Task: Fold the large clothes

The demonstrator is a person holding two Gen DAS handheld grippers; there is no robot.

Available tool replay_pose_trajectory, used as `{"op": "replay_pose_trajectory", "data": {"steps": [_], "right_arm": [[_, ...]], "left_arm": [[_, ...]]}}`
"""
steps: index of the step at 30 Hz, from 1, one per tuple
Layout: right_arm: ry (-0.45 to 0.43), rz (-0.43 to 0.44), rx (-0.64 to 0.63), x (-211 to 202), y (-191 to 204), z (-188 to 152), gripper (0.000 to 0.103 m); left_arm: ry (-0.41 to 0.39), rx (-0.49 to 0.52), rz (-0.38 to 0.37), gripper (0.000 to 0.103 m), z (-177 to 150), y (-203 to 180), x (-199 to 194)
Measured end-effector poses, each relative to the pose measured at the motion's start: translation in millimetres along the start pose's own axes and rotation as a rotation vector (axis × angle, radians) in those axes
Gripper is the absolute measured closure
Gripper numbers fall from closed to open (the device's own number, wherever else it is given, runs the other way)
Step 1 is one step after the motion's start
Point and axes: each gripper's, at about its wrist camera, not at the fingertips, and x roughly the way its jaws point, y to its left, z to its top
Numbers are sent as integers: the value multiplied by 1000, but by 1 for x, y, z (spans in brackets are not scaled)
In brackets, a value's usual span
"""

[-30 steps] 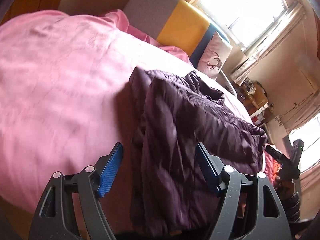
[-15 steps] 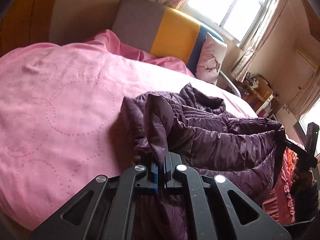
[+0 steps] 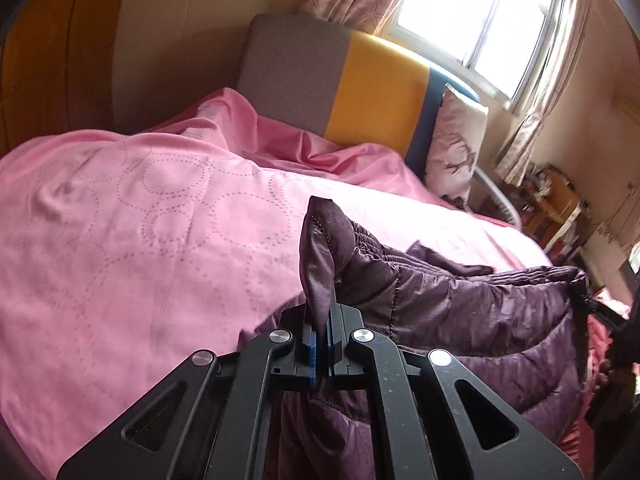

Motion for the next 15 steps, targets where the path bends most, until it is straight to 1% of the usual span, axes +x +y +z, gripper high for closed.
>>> {"op": "replay_pose_trajectory", "data": {"steps": [2, 5, 6, 8, 10, 13, 15], "right_arm": [[27, -40, -1, 23, -2, -3, 94], [73, -83, 22, 55, -9, -12, 91], [87, -90, 31, 62, -11, -14, 88], [114, -102, 48, 78, -15, -21, 83], [131, -119, 42, 90, -17, -28, 80], [139, -128, 50, 103, -19, -38, 79], [145, -130, 47, 110, -20, -40, 79]], "left_arm": [[36, -3, 28, 101, 0, 0, 23], [100, -6, 69, 101, -8, 5, 57], [125, 3, 90, 101, -13, 6, 70], [157, -3, 104, 101, -21, 11, 86], [165, 7, 114, 101, -26, 11, 94], [150, 56, 147, 101, -35, 5, 99], [145, 49, 146, 101, -36, 7, 100]]}}
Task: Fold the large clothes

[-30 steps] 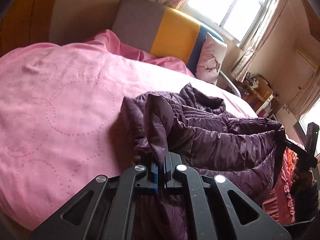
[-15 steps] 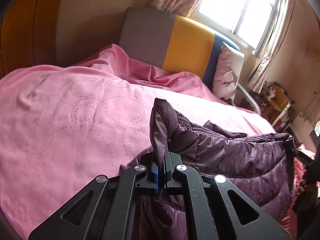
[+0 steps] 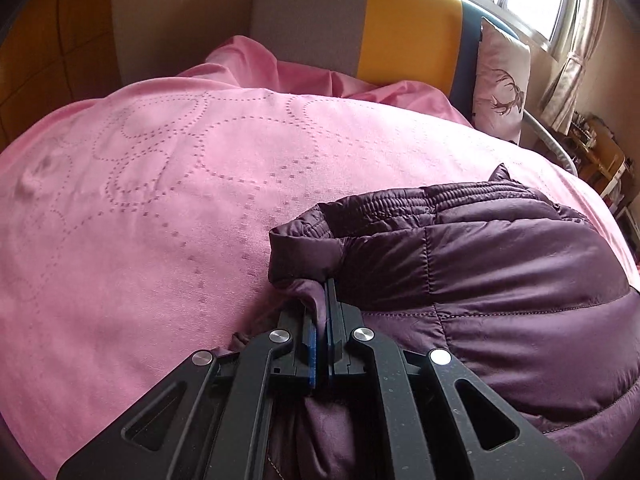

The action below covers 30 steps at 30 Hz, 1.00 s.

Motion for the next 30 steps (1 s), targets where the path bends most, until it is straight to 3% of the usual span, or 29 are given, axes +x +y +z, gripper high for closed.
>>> {"op": "replay_pose_trajectory", "data": {"steps": [5, 8, 9, 10, 11, 13, 16, 20, 23, 26, 28, 30], "right_arm": [[12, -17, -2, 5, -2, 2, 77], [24, -32, -3, 3, -1, 4, 68], [30, -37, 4, 0, -3, 6, 60], [31, -47, 15, -4, -5, 7, 45], [27, -58, 31, -9, -8, 9, 40], [-16, -53, 42, -30, -11, 11, 37], [-100, -54, 17, -68, -2, 12, 33], [-180, 24, -43, -111, 34, -1, 28], [-198, 70, -102, -124, 67, -21, 27], [-193, 50, -187, -116, 94, -42, 27], [-178, 27, -215, -104, 102, -52, 27], [-167, 26, -206, -93, 97, -57, 26]], "left_arm": [[-4, -3, 23, 101, -2, 0, -2], [18, -8, 19, 98, 3, 0, -4], [29, -24, 19, 96, 4, 2, -8], [36, -43, 28, 85, 6, 5, -12], [35, -68, 45, 66, 7, 8, -18], [-18, -135, 68, 41, 7, 16, -43], [-117, -148, 73, 39, 4, 9, -82], [-198, -105, -3, 39, -7, -28, -118], [-200, -42, -86, 39, -18, -74, -122], [-166, 33, -127, 39, -30, -115, -107], [-125, 25, -148, 39, -37, -125, -92], [-106, 44, -122, 38, -45, -130, -73]]}}
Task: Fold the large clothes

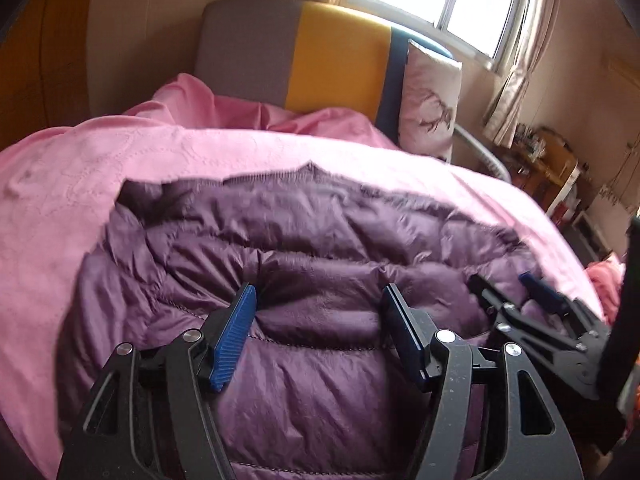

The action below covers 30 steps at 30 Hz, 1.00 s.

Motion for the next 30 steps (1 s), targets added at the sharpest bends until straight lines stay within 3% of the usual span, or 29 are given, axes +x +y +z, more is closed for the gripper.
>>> {"op": "replay_pose_trajectory", "data": {"steps": [6, 13, 18, 23, 30], "right_arm": [[8, -6, -8, 19, 2, -16, 25], [52, 2, 3, 26, 1, -19, 25], [58, 64, 51, -2, -20, -8, 22], [7, 21, 89, -41, -48, -17, 20], [60, -44, 131, -55, -84, -49, 19]], "left_arm": [[-4, 20, 9, 38, -21, 6, 25], [22, 28, 27, 38, -22, 6, 30], [4, 6, 36, 38, -12, 1, 0], [-36, 36, -1, 38, -19, -19, -21], [42, 104, 20, 37, -31, -37, 9]]}}
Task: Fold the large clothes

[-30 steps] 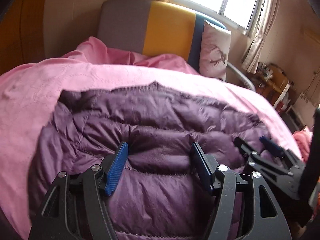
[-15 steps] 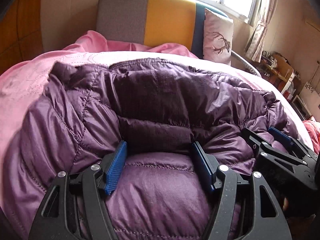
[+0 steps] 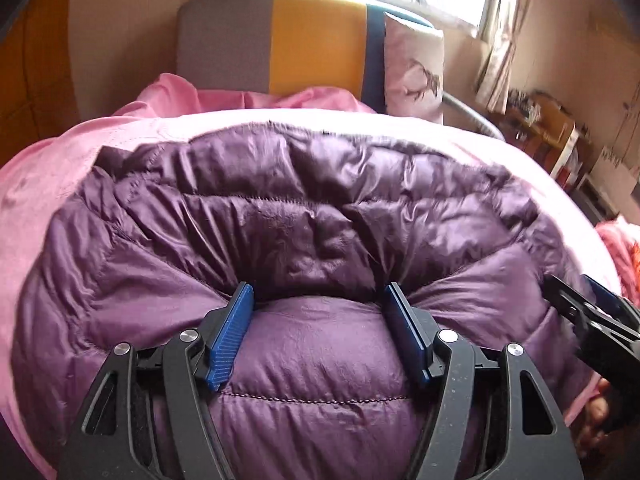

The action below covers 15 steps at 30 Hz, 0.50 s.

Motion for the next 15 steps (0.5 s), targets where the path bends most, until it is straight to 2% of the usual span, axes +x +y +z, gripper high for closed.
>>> {"op": "replay_pose_trajectory", "data": {"steps": [2, 8, 11, 13, 15], "right_arm": [[25, 18, 19, 7, -8, -9, 18], [25, 30, 28, 14, -12, -19, 14], [28, 52, 38, 11, -16, -19, 13], [30, 68, 51, 11, -21, -18, 12], [36, 79, 68, 9, -23, -16, 10]], "left_arm": [[11, 10, -6, 36, -2, 0, 7], [29, 9, -20, 36, -3, 3, 13], [32, -37, -44, 33, 3, 12, -6], [-13, -47, -33, 27, 6, 17, -28], [-51, -36, -17, 27, 6, 20, -43]]}}
